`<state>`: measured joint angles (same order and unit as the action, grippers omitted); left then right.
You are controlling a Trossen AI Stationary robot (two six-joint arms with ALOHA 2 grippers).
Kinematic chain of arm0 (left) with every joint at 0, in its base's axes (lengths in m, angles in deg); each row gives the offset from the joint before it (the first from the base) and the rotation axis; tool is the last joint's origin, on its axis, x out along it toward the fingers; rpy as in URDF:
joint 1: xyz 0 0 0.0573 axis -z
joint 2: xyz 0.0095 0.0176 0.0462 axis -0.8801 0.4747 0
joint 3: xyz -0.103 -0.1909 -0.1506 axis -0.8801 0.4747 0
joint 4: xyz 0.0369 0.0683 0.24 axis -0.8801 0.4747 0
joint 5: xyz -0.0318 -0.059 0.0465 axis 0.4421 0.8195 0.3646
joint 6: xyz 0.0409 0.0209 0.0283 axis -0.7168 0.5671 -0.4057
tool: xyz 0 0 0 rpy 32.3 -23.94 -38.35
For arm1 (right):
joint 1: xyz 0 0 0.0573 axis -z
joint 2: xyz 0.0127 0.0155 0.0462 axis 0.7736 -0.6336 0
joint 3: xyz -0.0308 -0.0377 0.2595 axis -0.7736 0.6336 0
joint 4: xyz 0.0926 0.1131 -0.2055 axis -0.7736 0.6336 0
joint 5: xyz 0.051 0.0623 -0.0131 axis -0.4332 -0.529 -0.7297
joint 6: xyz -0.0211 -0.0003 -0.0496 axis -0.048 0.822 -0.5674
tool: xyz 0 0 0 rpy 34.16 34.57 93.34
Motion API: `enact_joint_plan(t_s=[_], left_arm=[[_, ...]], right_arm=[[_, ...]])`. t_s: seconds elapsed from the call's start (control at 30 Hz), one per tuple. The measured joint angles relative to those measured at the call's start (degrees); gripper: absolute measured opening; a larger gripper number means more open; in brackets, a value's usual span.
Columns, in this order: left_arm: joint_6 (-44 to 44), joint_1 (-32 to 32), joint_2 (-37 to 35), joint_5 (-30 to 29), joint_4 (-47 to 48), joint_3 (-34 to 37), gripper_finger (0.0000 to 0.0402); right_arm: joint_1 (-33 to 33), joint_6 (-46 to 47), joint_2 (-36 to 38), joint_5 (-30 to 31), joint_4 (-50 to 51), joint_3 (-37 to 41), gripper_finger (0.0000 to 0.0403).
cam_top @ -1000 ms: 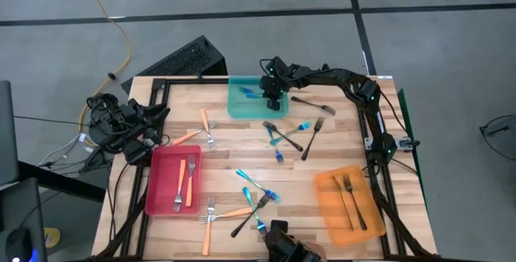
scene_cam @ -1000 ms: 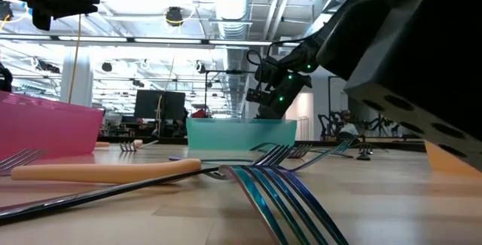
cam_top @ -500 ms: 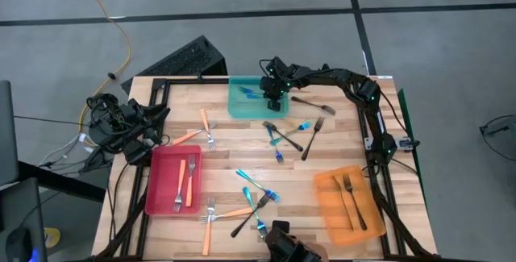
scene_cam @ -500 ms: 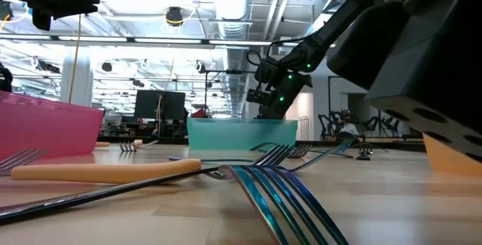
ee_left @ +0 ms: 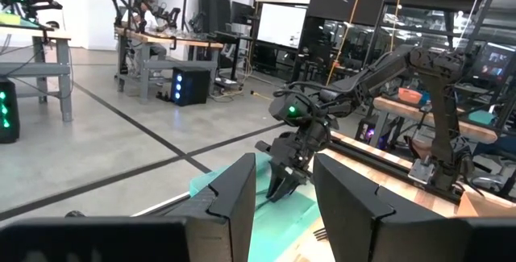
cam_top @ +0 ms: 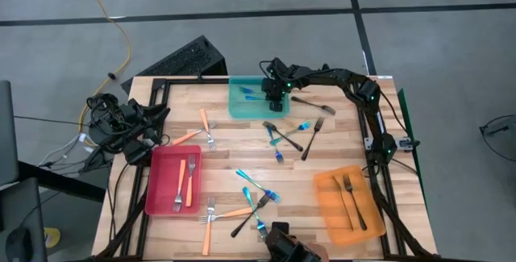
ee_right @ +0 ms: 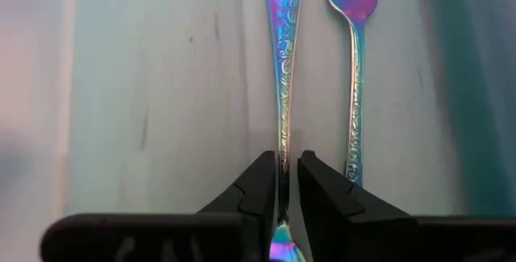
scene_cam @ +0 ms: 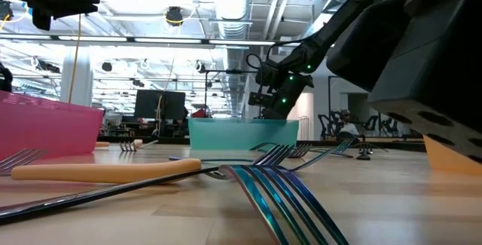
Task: Sort silverware by color (type)
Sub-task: Put the blue fork into the blue bin, then put the black fork into the orange bin
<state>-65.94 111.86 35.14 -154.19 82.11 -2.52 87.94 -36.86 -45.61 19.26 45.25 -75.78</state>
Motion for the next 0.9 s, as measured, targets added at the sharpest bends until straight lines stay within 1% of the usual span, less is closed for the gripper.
enact_joint_plan(t_s=[0.13, 0.4, 0.77, 0.9], left_arm=[[0.0, 0.0, -0.01, 0.0, 0.01, 0.0, 0.0112], [0.01, 0.01, -0.01, 0.0, 0.0, 0.0, 0.0112], [0.02, 0.0, -0.01, 0.0, 0.01, 0.0, 0.0112], [0.01, 0.01, 0.0, 0.0, 0.0, 0.0, 0.0112]], right_arm=[[0.0, -0.03, 0.0, -0.07, -0.18, 0.0, 0.0092], [0.0, 0.02, 0.02, -0.11, 0.11, -0.35, 0.0093], [-0.15, -0.2, 0.14, -0.15, 8.86, -10.16, 0.0094], [-0.47, -2.0, 0.13, -0.15, 15.96, -14.68, 0.0094]])
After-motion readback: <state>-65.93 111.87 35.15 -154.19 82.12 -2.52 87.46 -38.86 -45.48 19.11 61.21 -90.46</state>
